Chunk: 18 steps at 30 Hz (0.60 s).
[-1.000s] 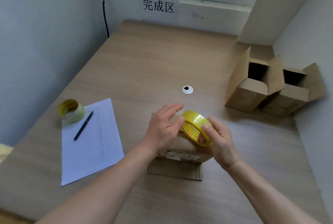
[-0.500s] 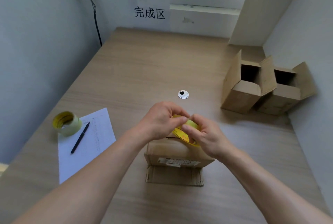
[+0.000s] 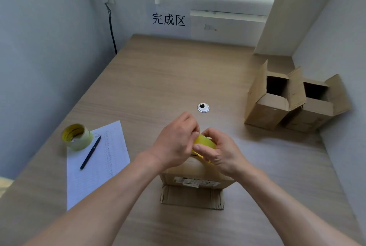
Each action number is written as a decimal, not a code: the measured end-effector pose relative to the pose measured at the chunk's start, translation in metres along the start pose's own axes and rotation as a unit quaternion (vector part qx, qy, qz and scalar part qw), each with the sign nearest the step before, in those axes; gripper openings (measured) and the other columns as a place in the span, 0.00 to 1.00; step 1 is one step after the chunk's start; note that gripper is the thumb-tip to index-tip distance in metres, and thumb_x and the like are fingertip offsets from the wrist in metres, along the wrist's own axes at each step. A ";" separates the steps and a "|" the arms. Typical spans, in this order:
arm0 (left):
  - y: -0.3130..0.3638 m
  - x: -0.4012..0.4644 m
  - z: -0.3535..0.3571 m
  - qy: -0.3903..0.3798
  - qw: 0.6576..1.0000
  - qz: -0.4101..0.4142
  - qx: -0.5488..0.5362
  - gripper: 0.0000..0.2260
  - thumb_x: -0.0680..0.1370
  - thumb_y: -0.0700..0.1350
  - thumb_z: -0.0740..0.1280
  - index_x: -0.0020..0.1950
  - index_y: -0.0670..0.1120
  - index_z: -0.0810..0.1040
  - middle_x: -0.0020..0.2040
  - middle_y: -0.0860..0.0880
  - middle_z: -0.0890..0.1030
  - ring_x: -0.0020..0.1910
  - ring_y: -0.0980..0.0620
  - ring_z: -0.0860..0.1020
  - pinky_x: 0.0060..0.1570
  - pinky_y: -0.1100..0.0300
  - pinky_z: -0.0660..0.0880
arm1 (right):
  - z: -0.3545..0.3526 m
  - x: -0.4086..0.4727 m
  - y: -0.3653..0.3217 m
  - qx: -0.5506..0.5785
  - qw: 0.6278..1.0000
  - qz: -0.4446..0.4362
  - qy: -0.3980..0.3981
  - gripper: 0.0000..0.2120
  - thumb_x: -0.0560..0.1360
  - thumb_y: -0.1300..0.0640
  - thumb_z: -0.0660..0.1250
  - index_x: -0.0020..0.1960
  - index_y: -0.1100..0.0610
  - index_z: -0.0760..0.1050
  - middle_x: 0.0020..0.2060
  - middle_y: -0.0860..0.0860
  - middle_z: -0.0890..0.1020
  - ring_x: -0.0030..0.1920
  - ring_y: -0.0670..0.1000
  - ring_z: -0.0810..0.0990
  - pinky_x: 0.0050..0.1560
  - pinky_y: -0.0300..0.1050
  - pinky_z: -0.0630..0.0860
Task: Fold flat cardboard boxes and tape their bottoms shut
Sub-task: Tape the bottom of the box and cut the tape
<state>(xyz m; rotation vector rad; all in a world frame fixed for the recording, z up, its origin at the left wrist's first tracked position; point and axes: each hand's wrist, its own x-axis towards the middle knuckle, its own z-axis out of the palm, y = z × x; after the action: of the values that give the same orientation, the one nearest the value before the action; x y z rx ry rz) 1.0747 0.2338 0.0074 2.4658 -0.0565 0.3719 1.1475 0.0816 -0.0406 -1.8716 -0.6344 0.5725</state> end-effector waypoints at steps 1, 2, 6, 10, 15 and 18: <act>0.000 -0.001 0.000 0.000 1.000 -0.009 -0.014 0.06 0.77 0.34 0.64 0.43 0.44 0.72 0.45 0.48 0.70 0.40 0.50 0.68 0.42 0.51 0.69 | 0.001 0.000 0.000 0.014 1.000 0.004 -0.002 0.28 0.56 0.26 0.73 0.43 0.45 0.74 0.34 0.50 0.79 0.36 0.53 0.76 0.40 0.57 0.77; 0.000 -0.001 -0.001 0.000 1.000 -0.017 -0.026 0.08 0.77 0.34 0.64 0.43 0.46 0.71 0.45 0.49 0.70 0.40 0.50 0.68 0.42 0.53 0.69 | 0.001 0.000 -0.001 0.030 1.000 0.008 -0.005 0.28 0.55 0.27 0.74 0.44 0.46 0.74 0.34 0.50 0.80 0.35 0.52 0.76 0.40 0.57 0.76; -0.003 -0.004 -0.004 -0.006 0.999 -0.034 -0.040 0.07 0.76 0.32 0.64 0.43 0.44 0.72 0.44 0.48 0.71 0.40 0.51 0.68 0.42 0.59 0.65 | 0.001 -0.001 -0.004 0.047 0.999 0.014 -0.014 0.28 0.53 0.32 0.78 0.44 0.47 0.74 0.35 0.49 0.80 0.35 0.47 0.75 0.37 0.50 0.72; -0.008 -0.007 -0.009 -0.012 0.997 -0.042 -0.061 0.05 0.77 0.32 0.63 0.44 0.41 0.73 0.44 0.45 0.73 0.41 0.51 0.69 0.43 0.60 0.66 | -0.002 -0.001 -0.004 0.053 0.998 0.014 -0.016 0.30 0.52 0.37 0.80 0.45 0.52 0.76 0.36 0.50 0.80 0.36 0.46 0.74 0.38 0.45 0.70; -0.017 -0.009 -0.013 0.034 0.969 -0.169 -0.176 0.06 0.79 0.35 0.60 0.42 0.41 0.73 0.43 0.38 0.75 0.41 0.49 0.71 0.47 0.49 0.72 | -0.007 -0.003 0.007 0.165 0.986 0.015 -0.009 0.25 0.52 0.47 0.80 0.43 0.58 0.76 0.35 0.50 0.76 0.37 0.48 0.73 0.36 0.40 0.69; -0.018 -0.010 -0.013 0.090 0.909 -0.271 -0.303 0.08 0.80 0.32 0.59 0.42 0.39 0.72 0.42 0.39 0.75 0.42 0.46 0.73 0.45 0.44 0.79 | -0.003 -0.006 0.014 0.163 0.986 0.027 0.013 0.25 0.55 0.52 0.79 0.47 0.62 0.79 0.39 0.59 0.81 0.41 0.54 0.78 0.44 0.49 0.74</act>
<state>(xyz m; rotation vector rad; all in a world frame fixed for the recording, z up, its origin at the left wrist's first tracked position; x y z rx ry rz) 1.0638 0.2557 0.0035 1.7272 0.5090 0.2777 1.1475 0.0704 -0.0522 -1.5895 -0.4433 0.6464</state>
